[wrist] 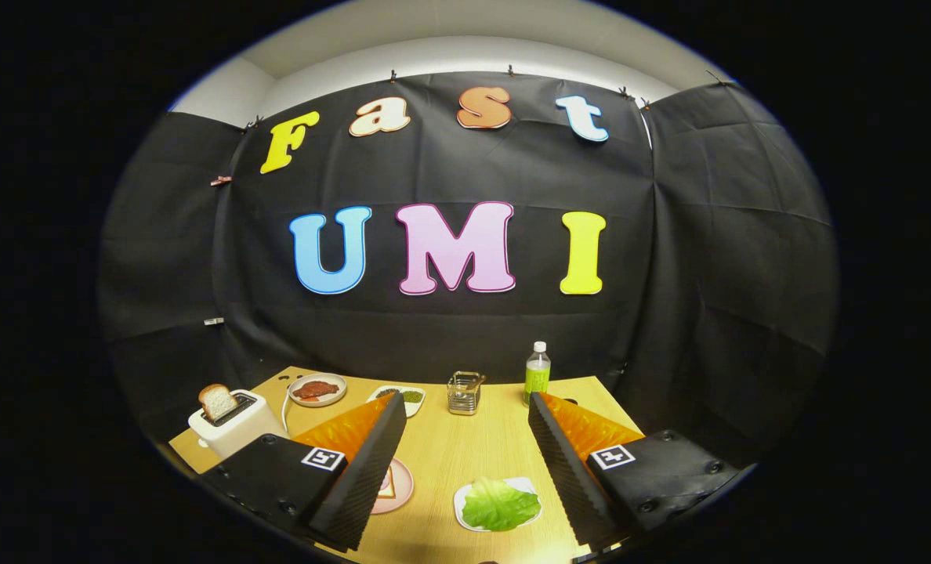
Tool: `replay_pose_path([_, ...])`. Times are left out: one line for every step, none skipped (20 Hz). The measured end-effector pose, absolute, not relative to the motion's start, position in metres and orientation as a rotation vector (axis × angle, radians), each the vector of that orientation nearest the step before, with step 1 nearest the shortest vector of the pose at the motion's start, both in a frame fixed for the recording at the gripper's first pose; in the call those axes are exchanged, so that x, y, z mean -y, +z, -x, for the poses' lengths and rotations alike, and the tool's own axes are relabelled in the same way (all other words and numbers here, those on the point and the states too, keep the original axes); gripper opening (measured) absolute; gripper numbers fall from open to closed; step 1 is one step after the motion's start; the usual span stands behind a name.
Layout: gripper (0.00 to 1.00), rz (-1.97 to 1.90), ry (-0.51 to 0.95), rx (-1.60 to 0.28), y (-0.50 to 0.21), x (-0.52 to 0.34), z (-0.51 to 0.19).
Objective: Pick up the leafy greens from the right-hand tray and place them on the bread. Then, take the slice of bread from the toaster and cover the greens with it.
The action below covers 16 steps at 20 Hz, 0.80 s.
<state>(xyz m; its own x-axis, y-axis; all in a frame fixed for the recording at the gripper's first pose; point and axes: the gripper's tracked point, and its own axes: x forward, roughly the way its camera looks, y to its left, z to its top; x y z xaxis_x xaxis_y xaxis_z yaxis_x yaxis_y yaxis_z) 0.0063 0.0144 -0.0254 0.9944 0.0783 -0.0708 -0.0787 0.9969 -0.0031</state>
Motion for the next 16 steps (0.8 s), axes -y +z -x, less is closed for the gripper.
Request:
replay_pose_path([0.98, 0.009, 0.076, -0.077, -0.027, -0.013, -0.007])
replay_pose_path([0.98, 0.010, 0.074, -0.082, -0.029, -0.012, -0.009])
replay_pose_path([0.98, 0.008, 0.074, -0.086, -0.030, -0.011, -0.009])
replay_pose_path([0.98, 0.005, 0.075, -0.091, -0.031, -0.011, -0.010])
replay_pose_path([0.98, 0.003, 0.076, -0.099, -0.033, -0.011, -0.012])
replay_pose_path([0.98, 0.002, 0.077, -0.106, -0.035, -0.011, -0.013])
replay_pose_path([0.98, 0.002, 0.078, -0.113, -0.037, -0.011, -0.015])
replay_pose_path([0.97, 0.002, 0.080, -0.120, -0.041, -0.010, -0.016])
replay_pose_path([0.98, 0.000, 0.081, -0.129, -0.043, -0.011, -0.018])
replay_pose_path([0.98, -0.003, 0.084, -0.140, -0.047, -0.011, -0.019])
replay_pose_path([0.97, -0.007, 0.085, -0.154, -0.050, -0.012, -0.022])
replay_pose_path([0.97, -0.009, 0.087, -0.170, -0.056, -0.012, -0.024])
replay_pose_path([0.98, -0.010, 0.090, -0.182, -0.060, -0.013, -0.027])
replay_pose_path([0.98, -0.008, 0.093, -0.188, -0.064, -0.013, -0.029])
replay_pose_path([0.98, -0.006, 0.096, -0.198, -0.068, -0.013, -0.031])
replay_pose_path([0.98, -0.003, 0.099, -0.210, -0.074, -0.013, -0.033])
